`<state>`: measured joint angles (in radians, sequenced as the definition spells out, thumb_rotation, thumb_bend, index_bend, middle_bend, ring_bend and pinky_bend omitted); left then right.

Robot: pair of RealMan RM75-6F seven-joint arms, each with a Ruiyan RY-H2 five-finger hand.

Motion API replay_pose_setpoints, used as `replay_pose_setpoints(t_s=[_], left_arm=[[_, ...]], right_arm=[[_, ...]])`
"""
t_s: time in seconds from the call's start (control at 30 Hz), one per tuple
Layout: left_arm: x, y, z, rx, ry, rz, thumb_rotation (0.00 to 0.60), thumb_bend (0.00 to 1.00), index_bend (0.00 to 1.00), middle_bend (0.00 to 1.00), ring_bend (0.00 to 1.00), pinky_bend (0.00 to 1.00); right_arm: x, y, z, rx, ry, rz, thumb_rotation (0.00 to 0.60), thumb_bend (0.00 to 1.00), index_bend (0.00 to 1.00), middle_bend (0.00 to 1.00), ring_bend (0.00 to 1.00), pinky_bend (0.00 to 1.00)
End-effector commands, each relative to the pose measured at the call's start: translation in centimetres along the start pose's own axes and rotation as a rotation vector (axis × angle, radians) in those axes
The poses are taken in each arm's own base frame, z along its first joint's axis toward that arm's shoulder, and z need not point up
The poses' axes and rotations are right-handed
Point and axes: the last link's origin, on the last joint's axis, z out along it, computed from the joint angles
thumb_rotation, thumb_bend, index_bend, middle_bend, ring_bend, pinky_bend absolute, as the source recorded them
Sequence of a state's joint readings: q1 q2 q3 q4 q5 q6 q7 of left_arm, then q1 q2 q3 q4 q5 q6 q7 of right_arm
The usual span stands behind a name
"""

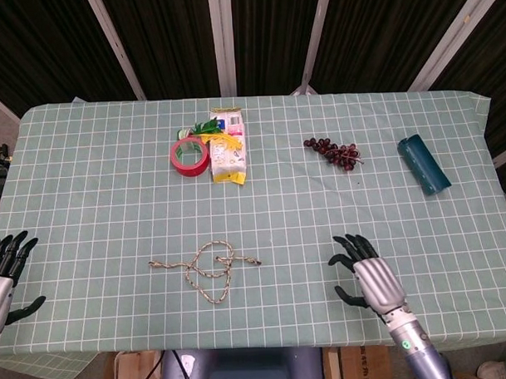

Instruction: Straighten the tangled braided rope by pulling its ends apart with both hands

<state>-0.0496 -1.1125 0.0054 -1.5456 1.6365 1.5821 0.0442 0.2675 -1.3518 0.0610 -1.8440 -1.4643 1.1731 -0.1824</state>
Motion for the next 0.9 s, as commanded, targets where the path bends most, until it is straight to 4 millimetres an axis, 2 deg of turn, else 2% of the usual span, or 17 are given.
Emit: replay_pose_setpoints(t_s=[0.03,0.37,0.6,0.9], left_arm=[[0.0,0.0,0.1,-0.003,0.001,-0.002,0.6,0.07,0.01,0.0,0.0,0.0],[-0.1,0.0,0.4,-0.003,-0.003,-0.016,0.6,0.07,0.01,0.0,0.0,0.0],[0.0,-0.1,0.4,-0.003,0.002,-0.033,0.6,0.07,0.02,0.0,0.0,0.0],[0.0,0.0,0.5,-0.006,0.0,-0.041,0.6,0.07,0.02,0.0,0.0,0.0]], right_arm=[[-2.5,-2.2,2.9,0.017,-0.032,0.009,0.6,0.35,0.42,0.14,0.0,0.0],[-6.6,-5.4,7.1,0.01,-0.046,0.031,0.6,0.35,0.42,0.14,0.0,0.0],[-7.2,-7.1,9.0,0.002,-0.007,0.062,0.6,0.35,0.45,0.14,0.0,0.0],[-7.7,-8.4,10.1,-0.012,-0.006,0.066,0.6,0.35,0.46,0.14,0.0,0.0]])
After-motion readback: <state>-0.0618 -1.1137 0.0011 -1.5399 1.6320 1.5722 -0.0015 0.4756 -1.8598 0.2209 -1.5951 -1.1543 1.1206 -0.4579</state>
